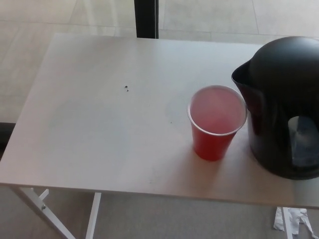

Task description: The robot uses its right hand to lift up a kettle kept on the middle of the desk by its handle and tilt it into a glass kept next to it to pour out water

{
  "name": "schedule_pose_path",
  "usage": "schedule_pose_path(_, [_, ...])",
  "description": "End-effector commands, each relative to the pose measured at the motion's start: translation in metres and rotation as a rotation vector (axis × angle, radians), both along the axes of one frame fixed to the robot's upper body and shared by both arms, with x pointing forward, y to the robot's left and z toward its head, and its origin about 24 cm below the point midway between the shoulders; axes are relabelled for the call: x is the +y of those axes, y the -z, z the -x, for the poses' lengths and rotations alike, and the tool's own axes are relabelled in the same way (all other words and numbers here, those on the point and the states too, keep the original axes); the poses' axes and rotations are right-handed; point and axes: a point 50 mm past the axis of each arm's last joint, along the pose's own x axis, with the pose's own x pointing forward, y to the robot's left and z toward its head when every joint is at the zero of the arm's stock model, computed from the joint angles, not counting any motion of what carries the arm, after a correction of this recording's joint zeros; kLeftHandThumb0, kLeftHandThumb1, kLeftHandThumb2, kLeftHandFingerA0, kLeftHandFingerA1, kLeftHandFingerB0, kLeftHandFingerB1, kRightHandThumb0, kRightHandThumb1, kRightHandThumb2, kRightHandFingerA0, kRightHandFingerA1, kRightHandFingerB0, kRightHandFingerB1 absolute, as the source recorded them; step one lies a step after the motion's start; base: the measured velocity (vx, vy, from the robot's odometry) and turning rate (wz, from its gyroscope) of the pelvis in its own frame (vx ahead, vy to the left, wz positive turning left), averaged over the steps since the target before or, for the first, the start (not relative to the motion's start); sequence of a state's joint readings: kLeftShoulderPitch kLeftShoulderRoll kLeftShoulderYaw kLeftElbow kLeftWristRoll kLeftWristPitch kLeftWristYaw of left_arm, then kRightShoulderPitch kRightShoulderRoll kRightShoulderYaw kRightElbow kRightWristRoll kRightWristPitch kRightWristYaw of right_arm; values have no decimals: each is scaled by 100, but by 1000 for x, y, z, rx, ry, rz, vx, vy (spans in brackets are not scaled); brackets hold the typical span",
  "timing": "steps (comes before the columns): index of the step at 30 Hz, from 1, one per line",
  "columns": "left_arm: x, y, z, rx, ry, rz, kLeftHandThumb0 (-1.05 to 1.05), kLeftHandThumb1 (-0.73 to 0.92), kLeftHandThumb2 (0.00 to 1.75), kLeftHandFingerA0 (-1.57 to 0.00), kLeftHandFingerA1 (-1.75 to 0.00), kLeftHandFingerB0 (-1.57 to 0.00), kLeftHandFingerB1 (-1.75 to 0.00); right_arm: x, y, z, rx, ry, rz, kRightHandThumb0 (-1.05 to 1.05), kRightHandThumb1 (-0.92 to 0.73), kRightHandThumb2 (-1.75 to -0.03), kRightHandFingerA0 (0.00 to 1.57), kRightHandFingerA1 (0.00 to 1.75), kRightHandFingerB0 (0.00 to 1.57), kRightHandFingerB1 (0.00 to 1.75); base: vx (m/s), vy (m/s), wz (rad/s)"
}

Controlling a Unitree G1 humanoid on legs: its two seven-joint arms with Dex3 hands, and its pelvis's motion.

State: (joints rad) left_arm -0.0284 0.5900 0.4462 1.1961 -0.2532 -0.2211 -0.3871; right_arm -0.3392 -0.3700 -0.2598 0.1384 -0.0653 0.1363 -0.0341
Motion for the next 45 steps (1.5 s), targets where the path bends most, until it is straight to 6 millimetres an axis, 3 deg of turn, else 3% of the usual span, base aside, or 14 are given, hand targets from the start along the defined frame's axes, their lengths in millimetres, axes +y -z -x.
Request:
schedule_pose_path(1, [5, -6, -2, -1, -2, -20, -87, 78, 115, -47, -58, -29, -51, 3, -15, -3, -52, -73, 61, -7, -45, -124, 99, 170, 86, 147, 0, 0, 0])
schedule_pose_path(6, [5, -8, -4, -9, 8, -23, -92, 78, 116, -47, -58, -30, -50, 8, -24, -6, -43, -95, 142, -14, -37, -130, 92, 170, 84, 157, 0, 0, 0])
schedule_pose_path(7, [6, -9, -5, -8, 10, -32, -88, 92, 71, -52, -49, -35, -38, 10, -27, -6, -41, -105, 165, -20, -42, -118, 118, 137, 104, 127, 0, 0, 0])
schedule_pose_path(8, [6, -10, -5, -12, 8, -30, -93, 79, 116, -46, -58, -30, -50, 13, -32, -7, -41, -132, 201, -18, -39, -127, 86, 175, 75, 162, 0, 0, 0])
schedule_pose_path(26, [9, -15, -8, -11, 20, -50, -85, 77, 117, -44, -59, -28, -50, 38, -82, -13, -101, -256, 376, -13, -38, -136, 90, 175, 78, 163, 0, 0, 0])
schedule_pose_path(27, [10, -15, -8, -11, 15, -50, -88, 92, 74, -51, -50, -35, -39, 39, -82, -13, -107, -262, 382, -13, -37, -137, 90, 175, 78, 165, 0, 0, 0])
schedule_pose_path(30, [10, -15, -9, -13, 15, -45, -92, 81, 117, -45, -58, -30, -50, 40, -83, -14, -109, -272, 393, -15, -33, -141, 91, 175, 80, 164, 0, 0, 0])
schedule_pose_path(35, [9, -16, -9, -19, 25, -46, -88, 92, 75, -49, -49, -32, -39, 48, -88, -15, -109, -276, 443, -20, -40, -122, 121, 144, 103, 130, 0, 0, 0])
schedule_pose_path(36, [10, -17, -9, -17, 28, -47, -88, 92, 74, -48, -47, -33, -37, 50, -89, -15, -101, -267, 453, -16, -39, -127, 89, 175, 75, 162, 0, 0, 0])
schedule_pose_path(37, [10, -17, -10, -22, 29, -47, -91, 80, 117, -44, -57, -28, -50, 50, -90, -17, -77, -241, 471, -22, -57, -87, 89, 175, 79, 102, 0, 0, 0])
schedule_pose_path(38, [10, -17, -10, -21, 31, -50, -89, 92, 74, -50, -48, -33, -38, 50, -91, -18, -75, -232, 484, -14, -61, -76, 90, 169, 82, 82, 0, 0, 0])
schedule_pose_path(39, [10, -18, -10, -24, 30, -48, -86, 77, 116, -44, -58, -26, -50, 54, -94, -18, -74, -243, 506, -21, -47, -110, 88, 174, 81, 130, 0, 0, 0])
schedule_pose_path(42, [10, -18, -11, -23, 26, -43, -88, 92, 74, -50, -49, -33, -38, 58, -98, -18, -70, -256, 518, -18, -45, -118, 89, 175, 80, 143, 0, 0, 0])
schedule_pose_path(45, [10, -19, -12, -24, 31, -50, -91, 81, 117, -45, -58, -29, -51, 66, -105, -20, -61, -287, 527, -21, -46, -118, 119, 142, 97, 128, 0, 0, 0])
